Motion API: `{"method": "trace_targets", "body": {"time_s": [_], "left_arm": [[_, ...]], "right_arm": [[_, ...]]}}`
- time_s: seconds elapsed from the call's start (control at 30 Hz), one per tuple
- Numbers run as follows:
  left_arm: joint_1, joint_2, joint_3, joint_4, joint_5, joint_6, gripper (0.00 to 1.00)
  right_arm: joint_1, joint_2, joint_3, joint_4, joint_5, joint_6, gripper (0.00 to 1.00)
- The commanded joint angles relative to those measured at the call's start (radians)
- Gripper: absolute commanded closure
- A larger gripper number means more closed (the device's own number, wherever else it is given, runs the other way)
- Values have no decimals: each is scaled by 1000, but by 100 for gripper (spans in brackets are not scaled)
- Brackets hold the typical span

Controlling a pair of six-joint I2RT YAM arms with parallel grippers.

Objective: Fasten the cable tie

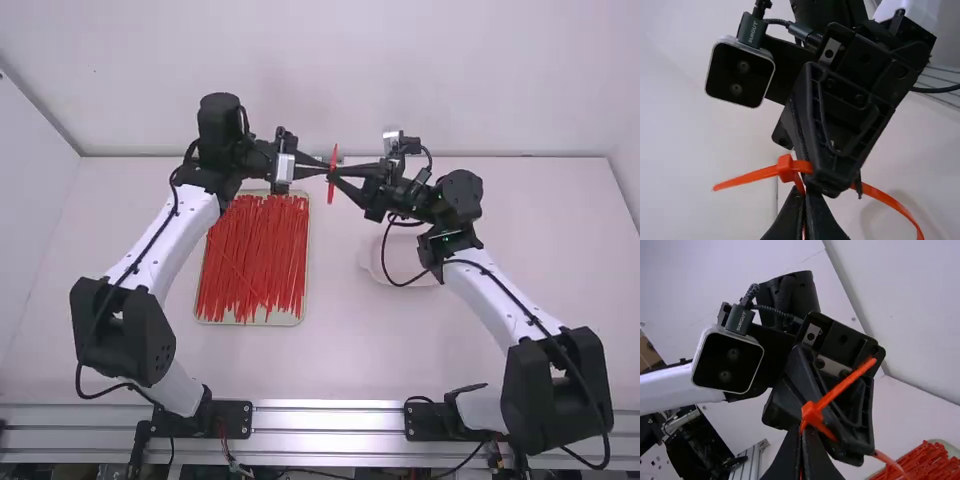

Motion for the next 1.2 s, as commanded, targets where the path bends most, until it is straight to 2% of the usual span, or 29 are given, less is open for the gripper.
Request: {"method": "trace_targets", "body": {"time_s": [0.0,0.23,0.33,0.5,0.7,0.83,0.87,1.17], "left_arm": [[-28,0,-6,-53,60,111,98],[-28,0,-6,-112,53,179,98],[-27,0,-6,-111,53,179,98],[-28,0,-6,-112,27,175,98],[-27,0,-6,-113,23,175,98],[-27,0,-6,-118,23,175,98],[-27,0,-6,-121,23,175,98],[-34,0,-6,-126,34,160,98]], "right_arm": [[-28,5,5,38,96,27,100],[-39,5,5,57,91,31,100],[-39,5,5,45,68,26,82],[-50,5,4,28,-32,22,77],[-90,5,4,30,-113,51,43],[-100,5,4,40,-117,58,42],[-99,5,4,41,-110,58,38],[-97,5,5,44,-89,91,29]]}}
